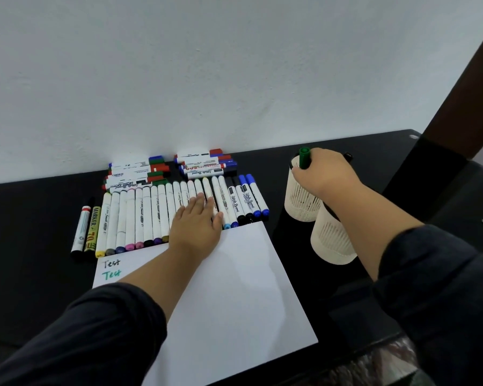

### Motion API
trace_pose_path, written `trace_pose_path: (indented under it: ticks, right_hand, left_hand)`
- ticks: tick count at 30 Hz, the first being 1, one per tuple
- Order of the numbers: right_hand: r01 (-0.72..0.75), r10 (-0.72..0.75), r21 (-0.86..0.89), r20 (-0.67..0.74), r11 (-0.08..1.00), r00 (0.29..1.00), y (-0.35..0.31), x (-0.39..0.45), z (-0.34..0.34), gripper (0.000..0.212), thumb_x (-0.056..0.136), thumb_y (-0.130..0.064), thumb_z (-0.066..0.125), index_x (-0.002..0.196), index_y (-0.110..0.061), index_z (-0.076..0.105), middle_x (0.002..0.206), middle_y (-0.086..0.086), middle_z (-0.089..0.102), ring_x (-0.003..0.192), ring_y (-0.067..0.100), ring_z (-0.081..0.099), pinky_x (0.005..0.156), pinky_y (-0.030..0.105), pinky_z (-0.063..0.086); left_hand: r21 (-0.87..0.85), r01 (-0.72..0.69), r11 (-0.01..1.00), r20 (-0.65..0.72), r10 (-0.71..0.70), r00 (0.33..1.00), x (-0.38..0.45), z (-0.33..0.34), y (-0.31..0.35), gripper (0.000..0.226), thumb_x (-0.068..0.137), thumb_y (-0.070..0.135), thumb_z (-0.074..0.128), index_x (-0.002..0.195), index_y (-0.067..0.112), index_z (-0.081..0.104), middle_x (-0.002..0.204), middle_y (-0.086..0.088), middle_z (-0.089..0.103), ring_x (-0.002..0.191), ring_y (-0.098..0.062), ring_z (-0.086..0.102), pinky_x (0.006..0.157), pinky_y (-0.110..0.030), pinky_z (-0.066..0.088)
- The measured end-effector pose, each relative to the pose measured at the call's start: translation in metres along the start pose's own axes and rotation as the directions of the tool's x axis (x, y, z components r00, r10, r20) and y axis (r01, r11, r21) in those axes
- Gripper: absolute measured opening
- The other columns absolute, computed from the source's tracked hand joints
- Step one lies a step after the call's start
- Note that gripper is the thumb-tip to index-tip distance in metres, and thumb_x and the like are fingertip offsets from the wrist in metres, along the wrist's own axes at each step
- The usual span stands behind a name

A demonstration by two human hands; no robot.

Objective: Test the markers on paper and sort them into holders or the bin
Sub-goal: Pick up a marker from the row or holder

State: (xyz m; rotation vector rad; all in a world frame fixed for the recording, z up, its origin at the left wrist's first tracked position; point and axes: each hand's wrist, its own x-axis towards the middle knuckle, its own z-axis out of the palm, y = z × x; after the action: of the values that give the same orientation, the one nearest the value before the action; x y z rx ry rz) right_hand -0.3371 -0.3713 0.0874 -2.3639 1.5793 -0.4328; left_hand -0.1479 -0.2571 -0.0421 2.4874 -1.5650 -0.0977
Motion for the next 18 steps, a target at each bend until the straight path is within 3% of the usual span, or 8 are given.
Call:
trace_pose_path:
  ticks: [4,7,14,18]
  right_hand:
    - [0.004,-0.004,0.017,0.008,1.000,1.000,-0.001,-0.001,-0.001,0.016,0.093,-0.028,0.051,0.092,-0.012,0.050,0.085,0.002,0.053,0.080,0.020,0.053,0.063,0.030,0.038]
    - [0.006,-0.006,0.033,0.010,0.999,1.000,0.000,-0.003,-0.001,0.022,0.093,-0.028,0.053,0.108,-0.013,0.049,0.096,0.004,0.056,0.085,0.021,0.056,0.067,0.032,0.043]
    - [0.094,-0.093,-0.056,0.021,0.994,0.995,-0.001,-0.003,-0.004,0.022,0.096,-0.027,0.047,0.112,-0.012,0.052,0.096,0.003,0.054,0.085,0.019,0.054,0.067,0.030,0.039]
    - [0.220,-0.220,-0.215,0.025,0.952,0.975,-0.006,-0.002,-0.011,0.026,0.099,-0.026,0.039,0.114,-0.010,0.053,0.112,0.009,0.056,0.104,0.023,0.049,0.078,0.030,0.042]
  left_hand:
    - [0.003,0.001,1.000,-0.003,-0.001,1.000,0.000,0.001,0.000,0.054,0.101,0.039,0.016,0.151,0.018,0.010,0.159,-0.003,0.004,0.146,-0.017,0.001,0.116,-0.033,0.001]
    - [0.017,0.003,1.000,0.016,-0.003,1.000,0.000,0.000,0.000,0.054,0.101,0.038,0.015,0.151,0.018,0.009,0.159,-0.003,0.003,0.146,-0.018,0.001,0.117,-0.034,0.001]
    - [0.032,0.012,0.999,0.110,-0.016,0.994,0.003,-0.007,0.002,0.055,0.101,0.039,0.013,0.151,0.018,0.006,0.159,-0.006,-0.001,0.146,-0.021,-0.001,0.117,-0.038,0.002]
    - [0.061,0.013,0.998,0.135,-0.021,0.991,0.004,-0.020,-0.004,0.055,0.101,0.040,0.013,0.151,0.016,0.009,0.158,-0.008,-0.001,0.146,-0.022,-0.001,0.116,-0.040,0.002]
